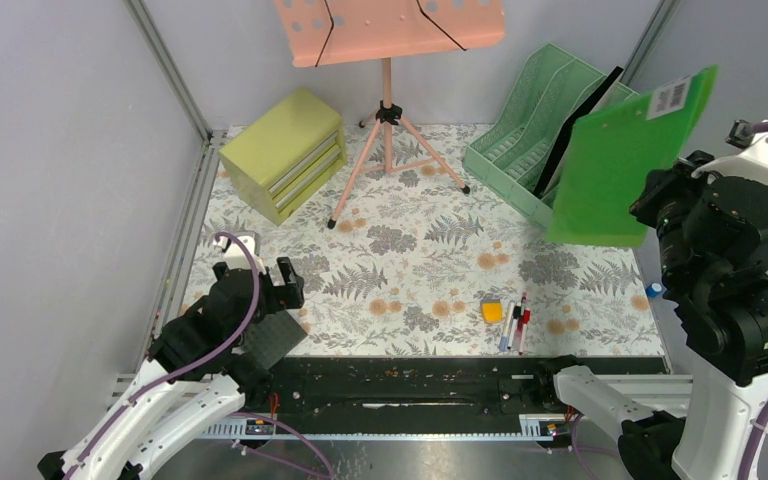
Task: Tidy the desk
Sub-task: Place the folder in the storage box.
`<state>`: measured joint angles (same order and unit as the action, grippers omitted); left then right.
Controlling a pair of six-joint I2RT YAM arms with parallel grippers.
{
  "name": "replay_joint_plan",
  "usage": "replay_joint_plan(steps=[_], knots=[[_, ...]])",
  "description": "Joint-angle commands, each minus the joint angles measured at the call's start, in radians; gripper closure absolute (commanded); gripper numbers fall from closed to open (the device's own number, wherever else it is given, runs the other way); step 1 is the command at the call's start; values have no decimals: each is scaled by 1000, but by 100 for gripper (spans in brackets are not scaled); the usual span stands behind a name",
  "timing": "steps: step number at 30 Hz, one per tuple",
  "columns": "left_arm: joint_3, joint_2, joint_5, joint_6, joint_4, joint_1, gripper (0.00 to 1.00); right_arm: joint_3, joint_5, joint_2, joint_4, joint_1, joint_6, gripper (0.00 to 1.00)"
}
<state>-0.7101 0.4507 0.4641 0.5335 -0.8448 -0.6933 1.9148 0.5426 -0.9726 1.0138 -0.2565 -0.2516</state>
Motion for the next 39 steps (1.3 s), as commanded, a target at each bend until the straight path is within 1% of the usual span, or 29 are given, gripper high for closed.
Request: replay_joint_plan(steps=[1, 7, 10, 17, 25, 32, 39], knots=[[2, 10, 3, 8, 34, 2, 1, 56, 197, 5, -79, -6, 68, 100], [3, 13, 2, 9, 36, 2, 1, 64, 209, -20, -78, -6, 86, 100], [3, 13, 8, 10, 35, 3, 1, 70, 190, -49, -77, -6, 98, 100], [7, 27, 10, 14, 35, 3, 1, 102, 147, -114, -54, -6, 66, 100], [11, 34, 8, 19, 36, 2, 1, 163, 221, -205, -67, -6, 65, 100], [9, 41, 13, 21, 34, 2, 1, 232, 209, -309, -66, -4, 80, 100], [11, 37, 14, 22, 34, 2, 1, 271, 186, -369, -67, 14, 37, 100]])
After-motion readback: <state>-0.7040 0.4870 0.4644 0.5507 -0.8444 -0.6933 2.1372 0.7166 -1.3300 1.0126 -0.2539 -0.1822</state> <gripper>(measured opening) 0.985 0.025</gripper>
